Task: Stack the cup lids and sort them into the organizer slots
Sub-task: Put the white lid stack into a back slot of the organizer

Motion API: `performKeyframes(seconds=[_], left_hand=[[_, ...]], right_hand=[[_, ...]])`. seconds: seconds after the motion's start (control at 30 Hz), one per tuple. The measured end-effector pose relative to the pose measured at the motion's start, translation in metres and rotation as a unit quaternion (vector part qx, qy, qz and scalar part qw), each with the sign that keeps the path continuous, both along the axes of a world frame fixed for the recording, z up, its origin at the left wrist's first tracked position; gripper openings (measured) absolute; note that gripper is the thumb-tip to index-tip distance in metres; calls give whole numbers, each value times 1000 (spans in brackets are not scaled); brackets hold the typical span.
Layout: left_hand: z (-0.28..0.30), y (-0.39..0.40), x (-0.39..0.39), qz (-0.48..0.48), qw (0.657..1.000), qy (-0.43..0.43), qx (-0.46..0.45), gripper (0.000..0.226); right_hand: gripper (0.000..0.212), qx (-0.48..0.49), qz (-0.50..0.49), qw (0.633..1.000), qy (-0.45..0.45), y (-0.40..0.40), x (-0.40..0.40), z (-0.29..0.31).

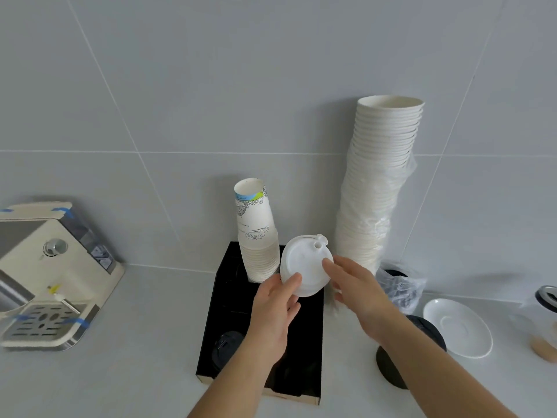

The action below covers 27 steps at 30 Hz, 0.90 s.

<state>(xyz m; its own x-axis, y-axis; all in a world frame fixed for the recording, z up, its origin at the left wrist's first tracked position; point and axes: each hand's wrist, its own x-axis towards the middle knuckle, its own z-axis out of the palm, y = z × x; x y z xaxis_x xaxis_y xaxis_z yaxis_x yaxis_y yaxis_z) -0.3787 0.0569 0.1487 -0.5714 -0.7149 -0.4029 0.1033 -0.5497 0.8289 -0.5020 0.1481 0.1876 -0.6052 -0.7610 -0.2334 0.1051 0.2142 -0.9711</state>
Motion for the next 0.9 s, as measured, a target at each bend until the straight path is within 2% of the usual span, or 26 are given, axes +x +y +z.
performKeyframes(seconds=[0.17, 0.23, 0.27, 0.37, 0.4, 0.77, 0.9], left_hand=[[-7, -27, -23, 12, 1000, -5, 15, 70], [-13, -33, -28, 10, 1000, -14, 19, 74], [-15, -36, -30, 7, 1000, -20, 20, 69], [-22, -40, -38, 13, 999, -29, 34, 29], [-23, -42, -41, 20, 998, -33, 42, 22], [-31, -50, -62, 36, 997, -42, 46, 12], [-37, -52, -63, 48, 996, -70, 31, 30]], right_hand=[[11, 7, -11, 999, 34, -28, -16, -7], [9, 23, -23, 999, 37, -38, -22, -16], [9, 29, -29, 999, 33, -42, -24, -21], [12, 43, -38, 998, 26, -51, -26, -35], [13, 45, -38, 998, 29, -54, -26, -39], [15, 51, -72, 993, 82, -75, -32, -59], [16, 48, -87, 992, 79, -77, -30, -61]])
